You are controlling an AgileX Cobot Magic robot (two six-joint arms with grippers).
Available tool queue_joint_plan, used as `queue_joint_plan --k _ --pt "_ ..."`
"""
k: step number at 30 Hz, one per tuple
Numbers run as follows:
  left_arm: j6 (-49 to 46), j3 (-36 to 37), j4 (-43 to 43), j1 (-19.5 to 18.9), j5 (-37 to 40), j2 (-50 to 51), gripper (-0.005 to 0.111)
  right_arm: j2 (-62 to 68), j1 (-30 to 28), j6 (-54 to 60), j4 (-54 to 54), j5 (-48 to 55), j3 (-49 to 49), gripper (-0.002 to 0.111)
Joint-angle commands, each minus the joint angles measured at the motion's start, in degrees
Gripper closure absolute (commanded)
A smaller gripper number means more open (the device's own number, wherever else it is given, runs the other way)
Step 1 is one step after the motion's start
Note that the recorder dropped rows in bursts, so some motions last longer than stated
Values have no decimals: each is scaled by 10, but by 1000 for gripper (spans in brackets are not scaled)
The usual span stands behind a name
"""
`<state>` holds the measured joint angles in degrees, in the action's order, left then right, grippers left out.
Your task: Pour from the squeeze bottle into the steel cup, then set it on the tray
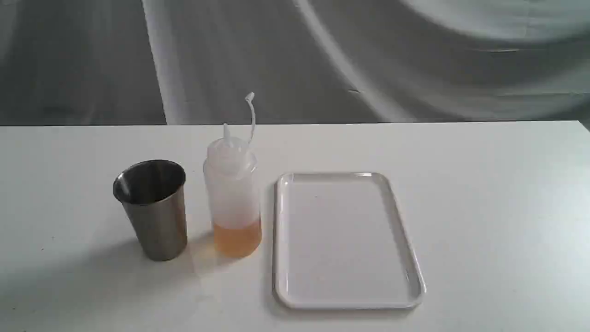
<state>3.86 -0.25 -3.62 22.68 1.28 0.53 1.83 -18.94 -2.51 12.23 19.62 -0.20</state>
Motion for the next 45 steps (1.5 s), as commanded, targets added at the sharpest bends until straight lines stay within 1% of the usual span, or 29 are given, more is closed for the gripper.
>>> queue_joint_plan --k 1,16,18,25,33,40,43,45 --pt "0 3 -2 -1 -6 4 98 -3 -4 4 0 -5 2 108" --pt "0 3 -2 -1 -6 4 98 -3 -4 9 13 -12 2 108" --pt "0 3 -2 -1 -6 4 98 -3 -4 14 40 -24 2 108" --pt "0 3 -2 -1 -6 4 98 -3 -4 12 40 -100 2 108" --pt "0 3 -2 -1 -6 4 98 -3 -4 8 -2 -210 2 108" --pt "0 3 -2 -1 -6 4 98 -2 -4 -75 -181 -302 2 108" --pt "0 3 -2 -1 -6 4 98 -2 -4 -88 -208 -318 2 108" --pt "0 3 -2 -1 -6 4 98 -2 -4 -102 -209 -326 2 108"
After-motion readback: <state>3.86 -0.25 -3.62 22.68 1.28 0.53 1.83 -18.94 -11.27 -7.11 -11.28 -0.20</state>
